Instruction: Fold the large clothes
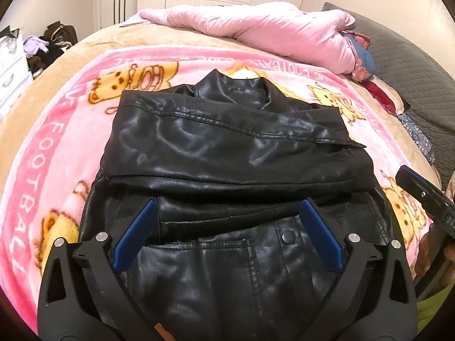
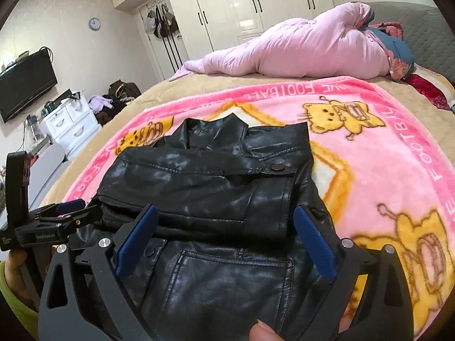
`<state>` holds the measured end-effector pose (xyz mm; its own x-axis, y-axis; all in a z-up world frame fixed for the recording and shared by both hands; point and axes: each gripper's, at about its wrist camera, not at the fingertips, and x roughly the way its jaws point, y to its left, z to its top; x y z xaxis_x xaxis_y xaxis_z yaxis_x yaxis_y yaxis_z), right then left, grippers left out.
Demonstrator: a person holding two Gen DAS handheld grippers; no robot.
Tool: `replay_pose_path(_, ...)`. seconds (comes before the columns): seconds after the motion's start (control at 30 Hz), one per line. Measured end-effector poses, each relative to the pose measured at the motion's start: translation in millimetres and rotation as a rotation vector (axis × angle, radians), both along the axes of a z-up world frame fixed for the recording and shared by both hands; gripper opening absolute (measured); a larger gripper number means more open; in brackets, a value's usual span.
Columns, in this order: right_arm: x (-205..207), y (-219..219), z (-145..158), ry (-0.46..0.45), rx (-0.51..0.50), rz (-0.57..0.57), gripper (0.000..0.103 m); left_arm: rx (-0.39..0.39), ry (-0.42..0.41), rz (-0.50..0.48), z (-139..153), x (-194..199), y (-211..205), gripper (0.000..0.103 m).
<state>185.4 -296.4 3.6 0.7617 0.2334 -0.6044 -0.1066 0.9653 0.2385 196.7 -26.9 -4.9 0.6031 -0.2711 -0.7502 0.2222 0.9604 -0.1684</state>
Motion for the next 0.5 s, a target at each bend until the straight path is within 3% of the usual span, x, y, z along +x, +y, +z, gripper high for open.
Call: replay_pose_path(0.5, -30, 6, 28, -0.077, -0.018, -0.015, 0.096, -0.021, -0.032, -0.028, 19, -23, 0, 0.093)
